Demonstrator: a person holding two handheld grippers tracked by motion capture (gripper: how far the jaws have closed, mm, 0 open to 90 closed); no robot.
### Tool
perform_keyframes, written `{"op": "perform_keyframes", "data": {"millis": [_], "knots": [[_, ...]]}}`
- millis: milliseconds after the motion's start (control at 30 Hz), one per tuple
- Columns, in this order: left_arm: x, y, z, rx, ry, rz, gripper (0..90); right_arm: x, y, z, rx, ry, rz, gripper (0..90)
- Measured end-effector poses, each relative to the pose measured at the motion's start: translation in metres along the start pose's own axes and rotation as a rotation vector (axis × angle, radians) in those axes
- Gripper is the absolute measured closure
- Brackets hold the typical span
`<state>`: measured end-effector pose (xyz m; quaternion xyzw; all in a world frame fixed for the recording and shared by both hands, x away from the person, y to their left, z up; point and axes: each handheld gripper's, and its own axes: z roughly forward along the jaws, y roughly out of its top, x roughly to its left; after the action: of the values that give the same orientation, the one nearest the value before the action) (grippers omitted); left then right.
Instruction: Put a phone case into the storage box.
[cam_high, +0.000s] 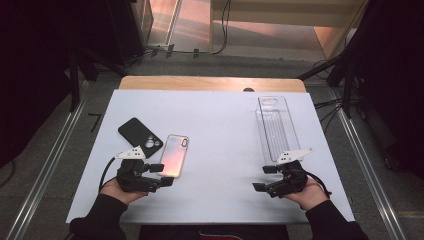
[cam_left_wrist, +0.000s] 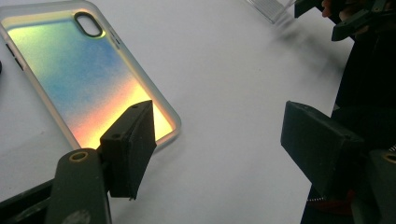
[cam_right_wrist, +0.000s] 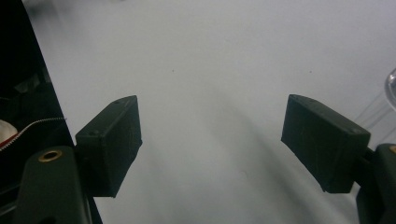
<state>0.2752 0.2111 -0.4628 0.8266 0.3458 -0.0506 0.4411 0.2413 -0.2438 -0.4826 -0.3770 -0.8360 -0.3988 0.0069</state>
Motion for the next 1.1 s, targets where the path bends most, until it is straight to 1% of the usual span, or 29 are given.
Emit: {"op": "perform_keyframes", "data": {"millis": [67,333,433,533,733,1033,1100], "knots": [[0.0,0.0002,-0.0006,0.0,0.0,-0.011,26.6,0.0,0.0001,-0.0002,0.002,-0.002,0.005,17.2],[0.0,0.0003,-0.001,0.004,0.005,-0.016,26.6,0.0003,0.0009,0.0,0.001,-0.007,0.006,16.2],[0.0,0.0007,-0.0014,0.001,0.011,-0.016,26.6,0.0008,0.0007,0.0006,0.009,-0.003,0.004,16.2],[0.0002,0.0009,-0.0015,0.014,0.021,-0.009,26.6,0.0012,0.0007,0.0008,0.012,-0.006,-0.001,16.2],[-0.0001,0.0004,-0.0019,0.006,0.025,-0.01,26.6,0.0012,0.0007,0.0005,0.013,-0.009,-0.001,16.2],[0.0,0.0009,-0.0022,0.015,0.035,-0.008,26.6,0.0014,0.0008,0.0007,0.014,-0.01,-0.004,16.2],[0.0005,0.001,-0.0035,0.013,0.043,0.0,26.7,0.0013,0.0008,0.0007,0.014,-0.009,-0.005,16.2]]}}
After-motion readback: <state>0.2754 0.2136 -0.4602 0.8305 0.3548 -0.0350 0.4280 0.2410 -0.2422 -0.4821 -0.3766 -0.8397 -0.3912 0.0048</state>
